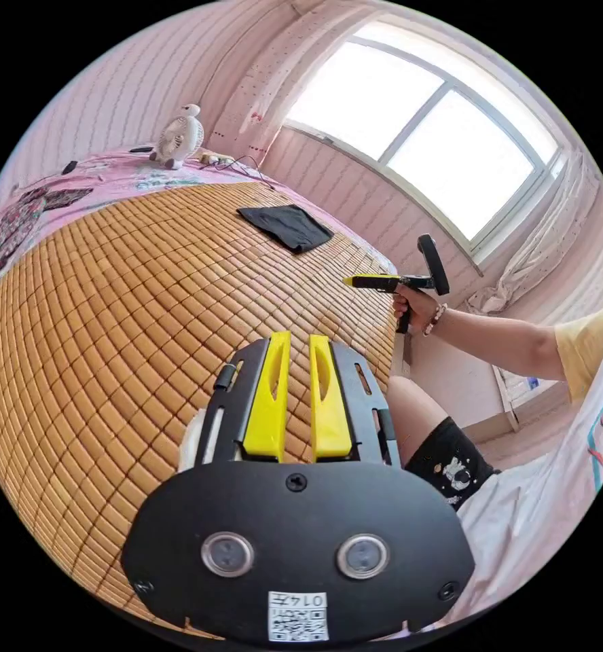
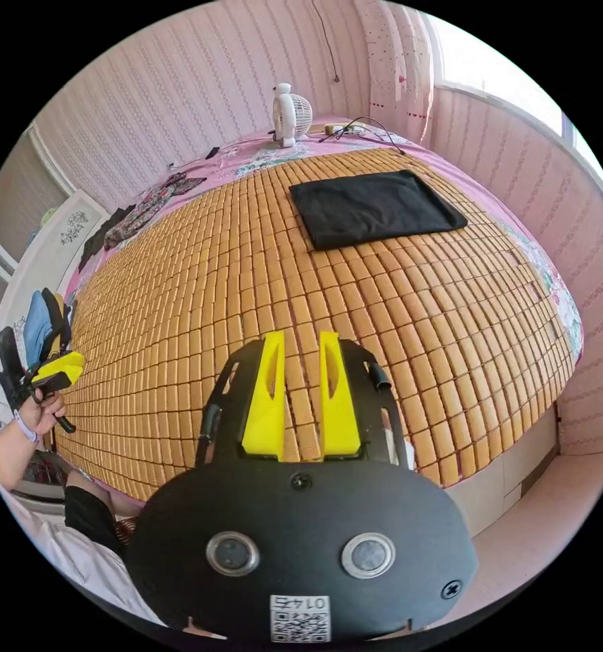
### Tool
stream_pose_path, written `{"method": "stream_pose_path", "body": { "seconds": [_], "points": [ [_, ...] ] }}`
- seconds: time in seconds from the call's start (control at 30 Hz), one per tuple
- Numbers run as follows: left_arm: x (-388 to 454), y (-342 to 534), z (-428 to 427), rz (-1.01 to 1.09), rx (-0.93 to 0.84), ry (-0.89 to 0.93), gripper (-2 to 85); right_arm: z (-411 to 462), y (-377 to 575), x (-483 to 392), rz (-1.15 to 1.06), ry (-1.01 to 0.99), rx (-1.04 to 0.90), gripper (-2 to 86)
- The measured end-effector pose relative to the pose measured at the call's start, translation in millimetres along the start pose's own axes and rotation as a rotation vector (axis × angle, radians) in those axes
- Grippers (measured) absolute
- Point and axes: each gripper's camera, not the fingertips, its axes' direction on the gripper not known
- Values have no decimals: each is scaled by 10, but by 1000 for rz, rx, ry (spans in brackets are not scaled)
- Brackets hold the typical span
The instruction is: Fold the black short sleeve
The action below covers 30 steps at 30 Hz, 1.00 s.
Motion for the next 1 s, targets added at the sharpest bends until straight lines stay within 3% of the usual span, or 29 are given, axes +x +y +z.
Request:
{"method": "stream_pose_path", "body": {
  "seconds": [0.2, 0.27, 0.33, 0.43, 0.47, 0.6, 0.8, 1.0],
  "points": [
    [147, -1319, 1398, 237, -126, -154, 79, 351, -861, 301, 35, 7, 62, 105],
    [332, -1716, 1905, 400, -153, -228, 81, 474, -1035, 433, 74, 33, 35, 105],
    [425, -1940, 2267, 459, -181, -238, 82, 683, -1140, 579, 104, 68, -59, 86],
    [466, -2145, 2796, 468, -292, -250, 68, 658, -1029, 622, 109, 83, 40, 30],
    [437, -2150, 2983, 448, -392, -336, 50, 657, -991, 625, 103, 71, 58, 22],
    [341, -2068, 2880, 372, -401, -342, 5, 550, -831, 593, 112, -125, 12, -4],
    [333, -857, 1917, 410, -429, -243, -9, 268, 104, -475, -165, -282, -103, -8],
    [656, 633, 1002, 45, -376, -29, -5, 7, 1152, -1459, -405, -275, -290, -7]
  ]
}}
